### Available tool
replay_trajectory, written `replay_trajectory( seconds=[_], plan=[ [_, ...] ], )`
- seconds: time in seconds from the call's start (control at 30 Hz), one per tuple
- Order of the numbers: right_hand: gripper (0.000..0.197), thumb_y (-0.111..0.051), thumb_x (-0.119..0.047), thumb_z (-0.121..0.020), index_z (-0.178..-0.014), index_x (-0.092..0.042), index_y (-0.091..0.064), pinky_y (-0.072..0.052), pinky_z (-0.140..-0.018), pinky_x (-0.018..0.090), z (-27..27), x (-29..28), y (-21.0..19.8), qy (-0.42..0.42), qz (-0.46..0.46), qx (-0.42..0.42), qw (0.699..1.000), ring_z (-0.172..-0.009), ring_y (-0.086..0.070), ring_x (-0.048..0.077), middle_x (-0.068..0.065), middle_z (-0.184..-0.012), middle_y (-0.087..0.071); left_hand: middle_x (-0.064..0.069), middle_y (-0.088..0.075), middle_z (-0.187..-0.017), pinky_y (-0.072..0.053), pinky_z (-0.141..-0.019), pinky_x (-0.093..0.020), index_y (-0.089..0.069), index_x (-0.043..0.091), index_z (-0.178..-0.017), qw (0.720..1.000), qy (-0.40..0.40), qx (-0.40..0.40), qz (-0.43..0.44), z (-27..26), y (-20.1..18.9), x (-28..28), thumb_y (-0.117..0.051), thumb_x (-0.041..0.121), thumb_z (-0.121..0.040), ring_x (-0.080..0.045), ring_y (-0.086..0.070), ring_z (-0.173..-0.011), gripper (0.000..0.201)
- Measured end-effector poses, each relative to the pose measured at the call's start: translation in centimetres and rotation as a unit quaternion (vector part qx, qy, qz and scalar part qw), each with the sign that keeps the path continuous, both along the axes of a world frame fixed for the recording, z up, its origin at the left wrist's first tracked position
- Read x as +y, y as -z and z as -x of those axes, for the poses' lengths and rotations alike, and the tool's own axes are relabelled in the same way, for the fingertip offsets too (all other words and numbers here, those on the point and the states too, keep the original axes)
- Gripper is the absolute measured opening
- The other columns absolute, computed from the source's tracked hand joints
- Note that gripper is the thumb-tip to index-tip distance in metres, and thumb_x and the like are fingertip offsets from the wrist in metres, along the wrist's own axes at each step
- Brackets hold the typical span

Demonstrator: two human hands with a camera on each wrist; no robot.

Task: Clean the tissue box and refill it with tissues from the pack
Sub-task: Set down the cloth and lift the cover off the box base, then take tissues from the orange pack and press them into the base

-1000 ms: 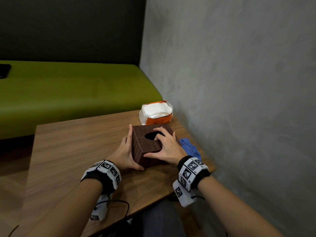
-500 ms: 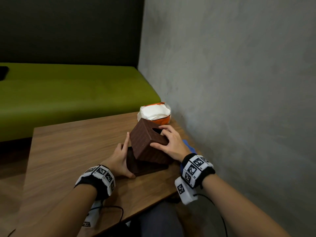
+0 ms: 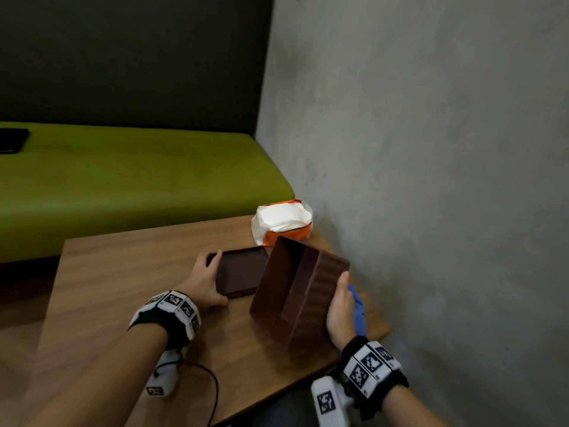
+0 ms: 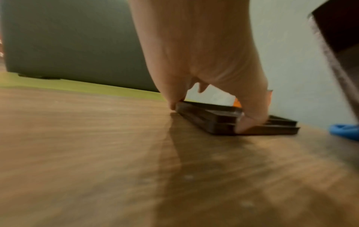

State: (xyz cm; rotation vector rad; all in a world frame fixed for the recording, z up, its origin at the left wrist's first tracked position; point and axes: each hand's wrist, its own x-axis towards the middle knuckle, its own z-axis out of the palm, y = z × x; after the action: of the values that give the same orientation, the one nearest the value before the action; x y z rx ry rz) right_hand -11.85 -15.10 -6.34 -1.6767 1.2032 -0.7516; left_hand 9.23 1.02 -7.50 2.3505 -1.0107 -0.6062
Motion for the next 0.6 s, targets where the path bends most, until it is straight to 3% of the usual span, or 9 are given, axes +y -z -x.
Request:
replay_trajectory(
  seconds=[0.07,0.1,0.2,0.27,0.33,0.43,0.5,0.53,0.6],
  plan=[
    [0.07,-0.028,-0.064,-0.09,-0.128,-0.012,-0.053,-0.03,-0.114,0.041,-0.5,1.0,-1.3,0.021,-0.049,-0.061,0.997,-0.126,-0.047,0.022,0.005,-0.133,-0.054,-0.018,-0.012,-0.153,-0.02,-0.117,-0.035,-0.018,0.007,-0.146,0.995,-0.033,0.0,0.09,1.3,-0.3,-0.6,-0.07,0.022,-0.075,-0.031,-0.012,-0.144,0.089],
    [0.067,-0.03,-0.06,-0.092,-0.131,-0.009,-0.049,-0.027,-0.116,0.037,-0.8,1.2,-1.1,0.009,-0.061,-0.091,0.994,-0.127,-0.046,0.02,0.005,-0.135,-0.052,-0.016,-0.021,-0.151,-0.023,-0.113,-0.033,-0.029,0.007,-0.142,0.986,-0.061,0.005,0.154,2.4,-0.6,-0.9,-0.062,0.021,-0.081,-0.029,-0.019,-0.142,0.071],
    [0.061,-0.022,-0.047,-0.096,-0.134,-0.004,-0.043,-0.028,-0.115,0.039,-1.3,2.5,-1.3,-0.005,-0.096,-0.038,0.995,-0.123,-0.047,0.023,0.008,-0.133,-0.052,-0.011,-0.054,-0.125,-0.034,-0.095,-0.024,-0.055,0.012,-0.121,0.96,-0.099,0.066,0.254,5.7,-1.8,-1.6,-0.045,0.021,-0.094,-0.022,-0.05,-0.118,0.031],
    [0.056,-0.021,-0.04,-0.099,-0.13,-0.002,-0.047,-0.033,-0.11,0.045,-1.3,2.7,-0.7,-0.011,-0.108,0.012,0.994,-0.122,-0.049,0.033,0.018,-0.131,-0.055,-0.009,-0.065,-0.115,-0.04,-0.09,-0.024,-0.062,0.011,-0.114,0.959,-0.097,0.111,0.243,6.4,-2.0,-2.0,-0.045,0.017,-0.095,-0.016,-0.057,-0.107,0.026],
    [0.05,-0.021,-0.032,-0.101,-0.13,-0.001,-0.046,-0.039,-0.105,0.048,-1.1,2.4,-0.2,-0.036,-0.093,0.063,0.993,-0.118,-0.052,0.038,0.021,-0.127,-0.056,-0.011,-0.068,-0.115,-0.044,-0.095,-0.025,-0.062,0.008,-0.117,0.956,-0.114,0.137,0.235,5.9,-2.2,-2.1,-0.049,0.003,-0.091,-0.014,-0.059,-0.104,0.029],
    [0.053,-0.024,-0.04,-0.099,-0.119,-0.002,-0.054,-0.047,-0.094,0.052,-0.8,1.5,0.6,-0.073,-0.093,0.113,0.986,-0.108,-0.057,0.041,0.021,-0.114,-0.062,-0.018,-0.069,-0.112,-0.046,-0.099,-0.032,-0.043,0.005,-0.136,0.941,-0.17,0.173,0.236,5.1,-2.4,-2.1,-0.059,-0.004,-0.084,-0.022,-0.063,-0.107,0.054],
    [0.059,-0.025,-0.048,-0.095,-0.113,-0.003,-0.059,-0.053,-0.086,0.055,-0.8,0.5,1.0,-0.061,-0.098,0.086,0.99,-0.098,-0.062,0.041,0.021,-0.103,-0.066,-0.02,-0.07,-0.109,-0.047,-0.095,-0.028,-0.04,0.005,-0.137,0.941,-0.168,0.157,0.247,4.7,-2.5,-2.2,-0.059,-0.006,-0.083,-0.022,-0.063,-0.105,0.059],
    [0.065,-0.025,-0.054,-0.093,-0.109,-0.003,-0.061,-0.053,-0.085,0.055,-0.9,0.2,0.4,-0.039,-0.093,0.064,0.993,-0.095,-0.064,0.039,0.02,-0.1,-0.068,-0.019,-0.07,-0.108,-0.046,-0.092,-0.025,-0.043,0.005,-0.135,0.947,-0.156,0.134,0.248,4.6,-2.6,-2.2,-0.059,-0.007,-0.083,-0.021,-0.064,-0.104,0.056],
    [0.073,-0.025,-0.066,-0.088,-0.12,-0.009,-0.057,-0.041,-0.104,0.046,-0.9,0.3,-2.2,-0.027,-0.061,0.056,0.996,-0.114,-0.057,0.033,0.012,-0.12,-0.063,-0.017,-0.071,-0.106,-0.046,-0.089,-0.022,-0.049,0.006,-0.132,0.956,-0.128,0.084,0.251,4.1,-3.0,-2.4,-0.057,-0.007,-0.083,-0.021,-0.065,-0.103,0.051]
  ],
)
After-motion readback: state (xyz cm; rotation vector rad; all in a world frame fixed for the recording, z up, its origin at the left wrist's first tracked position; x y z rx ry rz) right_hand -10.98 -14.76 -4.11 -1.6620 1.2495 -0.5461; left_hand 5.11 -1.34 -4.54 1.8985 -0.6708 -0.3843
